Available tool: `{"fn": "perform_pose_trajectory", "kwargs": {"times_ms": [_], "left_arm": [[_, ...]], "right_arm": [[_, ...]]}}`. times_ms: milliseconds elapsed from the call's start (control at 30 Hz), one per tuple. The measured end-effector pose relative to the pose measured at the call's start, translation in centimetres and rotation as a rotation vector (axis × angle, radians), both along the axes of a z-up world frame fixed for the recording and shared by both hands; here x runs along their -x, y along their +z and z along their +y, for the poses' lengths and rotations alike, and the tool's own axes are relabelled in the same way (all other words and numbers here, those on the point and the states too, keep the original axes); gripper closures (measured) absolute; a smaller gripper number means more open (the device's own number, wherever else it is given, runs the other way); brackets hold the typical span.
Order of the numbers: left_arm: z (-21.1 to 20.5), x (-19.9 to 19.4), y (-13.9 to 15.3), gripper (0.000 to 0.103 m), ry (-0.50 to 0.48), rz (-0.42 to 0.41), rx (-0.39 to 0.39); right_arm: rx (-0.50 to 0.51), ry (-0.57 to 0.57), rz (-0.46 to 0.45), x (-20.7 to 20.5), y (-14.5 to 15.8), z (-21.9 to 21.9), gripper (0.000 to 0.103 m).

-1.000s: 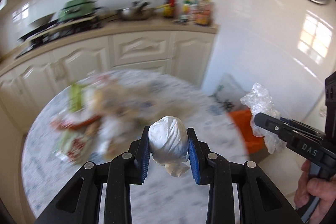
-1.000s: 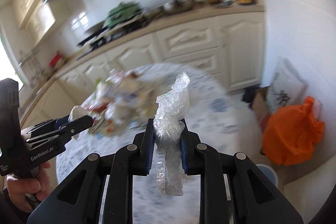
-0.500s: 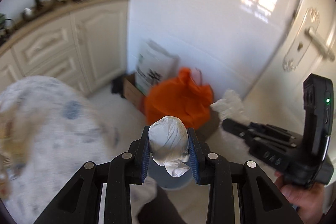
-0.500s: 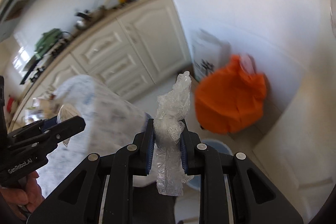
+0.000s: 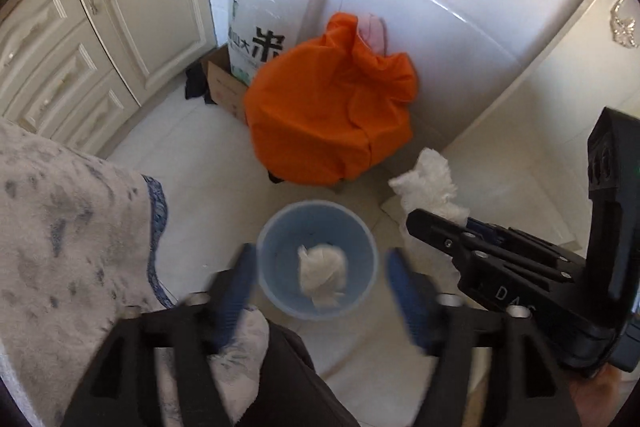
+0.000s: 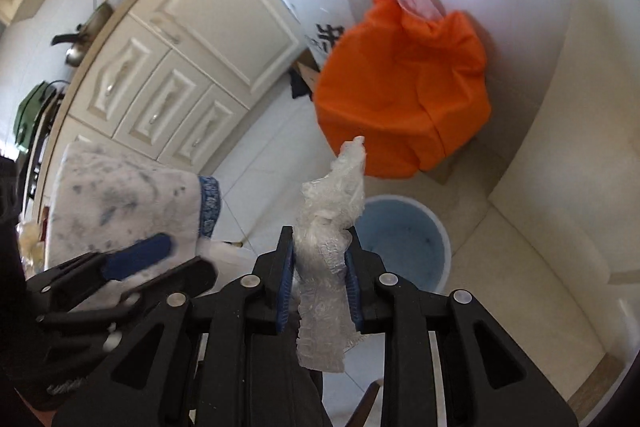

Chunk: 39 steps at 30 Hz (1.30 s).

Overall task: Collect trash
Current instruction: 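Open both tools to drop the tissue and wrap into the bin, then return both open tools to the table pile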

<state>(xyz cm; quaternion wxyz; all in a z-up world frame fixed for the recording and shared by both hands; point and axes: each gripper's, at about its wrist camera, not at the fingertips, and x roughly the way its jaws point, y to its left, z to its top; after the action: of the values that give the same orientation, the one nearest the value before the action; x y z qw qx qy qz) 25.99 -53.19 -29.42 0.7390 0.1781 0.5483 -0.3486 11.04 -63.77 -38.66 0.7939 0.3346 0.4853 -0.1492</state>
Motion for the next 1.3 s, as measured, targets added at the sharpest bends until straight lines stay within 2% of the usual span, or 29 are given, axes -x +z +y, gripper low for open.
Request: {"fn": "perform_pose_trajectory", "kwargs": {"times_ms": [33, 67, 133, 200, 267, 333, 500, 567, 700, 867, 1067, 1300], "left_arm": [[-0.7, 0.7, 0.1, 0.019, -0.001, -0.019, -0.001], [-0.7, 0.9, 0.3, 0.015, -0.005, -0.036, -0.005], [-1.2, 0.9, 0.6, 0.005, -0.001, -0.071, -0.017], [-1.5, 0.7, 0.8, 0.005, 0.007, -0.081, -0.017], [-1.3, 1.0, 1.5, 0.005, 0.017, -0.087, -0.01], [-0.6, 1.5, 2.4, 0.005, 0.023, -0.111, 0.001], [1.9, 3.7, 5.4, 0.004, 0.026, -0.188, 0.038], [5.6, 6.3, 7.3, 0.004, 0.032, -0.208, 0.061], [10.0, 8.3, 10.2, 0.003, 0.075, -0.254, 0.115], [16.5, 9.6, 13.7, 0.003, 0.173, -0.304, 0.192], [25.8, 11.7, 17.6, 0.001, 0.305, -0.408, 0.251], [34.5, 13.1, 19.5, 0.001, 0.474, -0.487, 0.284]], "right_arm": [[-0.005, -0.017, 0.0, 0.2, -0.1, -0.3, 0.057], [-0.007, -0.03, 0.001, 0.3, -0.1, -0.4, 0.049], [-0.012, -0.062, -0.005, 0.9, -0.1, -0.9, 0.025], [-0.026, -0.077, -0.019, 1.2, -0.1, -1.3, 0.019], [-0.029, -0.092, -0.022, 1.6, 0.2, -1.4, 0.017], [-0.03, -0.11, -0.032, 1.9, 0.6, -1.3, 0.0], [-0.016, -0.124, -0.079, 2.4, 3.5, -0.3, 0.0], [-0.003, -0.122, -0.103, 2.4, 5.2, 0.3, 0.0], [0.052, -0.09, -0.156, 1.9, 9.3, 2.5, 0.0], [0.137, -0.014, -0.217, 0.4, 14.6, 6.5, 0.0], [0.228, 0.103, -0.29, -1.9, 19.8, 12.5, 0.0], [0.329, 0.271, -0.372, -4.6, 24.4, 21.1, 0.0]]}}
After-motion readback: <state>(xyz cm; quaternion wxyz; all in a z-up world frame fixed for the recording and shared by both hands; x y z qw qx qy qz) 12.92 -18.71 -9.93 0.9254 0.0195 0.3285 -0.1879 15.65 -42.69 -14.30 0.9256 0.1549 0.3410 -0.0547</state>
